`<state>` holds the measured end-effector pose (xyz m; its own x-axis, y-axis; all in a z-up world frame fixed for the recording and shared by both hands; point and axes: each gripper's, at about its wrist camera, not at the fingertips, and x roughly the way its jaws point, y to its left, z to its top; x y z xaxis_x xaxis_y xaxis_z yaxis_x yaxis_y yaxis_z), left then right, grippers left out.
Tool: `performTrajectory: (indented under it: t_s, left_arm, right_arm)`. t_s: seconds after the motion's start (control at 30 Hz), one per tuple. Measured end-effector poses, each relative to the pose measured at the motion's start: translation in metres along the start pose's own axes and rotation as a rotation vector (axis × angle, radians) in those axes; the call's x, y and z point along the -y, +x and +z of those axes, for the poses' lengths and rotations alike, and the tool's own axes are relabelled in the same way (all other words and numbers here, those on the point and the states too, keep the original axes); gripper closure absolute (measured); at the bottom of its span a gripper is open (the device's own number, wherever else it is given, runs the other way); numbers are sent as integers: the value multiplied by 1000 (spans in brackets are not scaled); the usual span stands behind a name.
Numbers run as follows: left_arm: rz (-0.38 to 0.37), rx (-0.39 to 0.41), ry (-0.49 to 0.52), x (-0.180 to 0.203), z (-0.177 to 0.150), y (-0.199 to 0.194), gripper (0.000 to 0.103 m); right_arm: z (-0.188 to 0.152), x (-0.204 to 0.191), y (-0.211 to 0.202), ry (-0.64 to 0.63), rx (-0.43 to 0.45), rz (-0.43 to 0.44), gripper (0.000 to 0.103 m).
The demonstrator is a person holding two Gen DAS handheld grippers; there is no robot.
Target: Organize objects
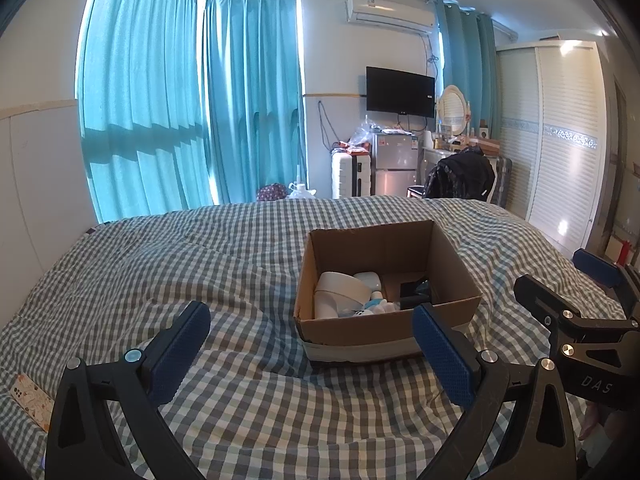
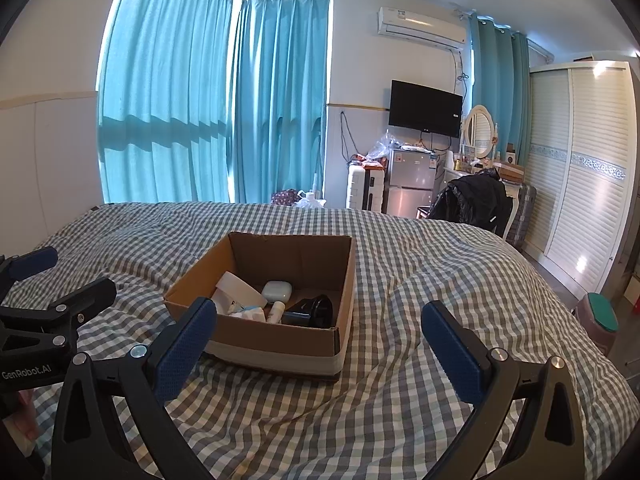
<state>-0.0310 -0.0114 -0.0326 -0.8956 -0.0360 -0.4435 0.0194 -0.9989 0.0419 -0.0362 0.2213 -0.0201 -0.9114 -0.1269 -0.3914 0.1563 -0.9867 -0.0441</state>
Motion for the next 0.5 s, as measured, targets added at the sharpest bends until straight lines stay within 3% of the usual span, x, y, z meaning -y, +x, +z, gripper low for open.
performTrajectory:
  t_s: [0.5]
  left_arm:
    - [-7,-4,-18,1,-4,0,0]
  right_arm:
    - [-2,-1,1,-1,-4,4,0]
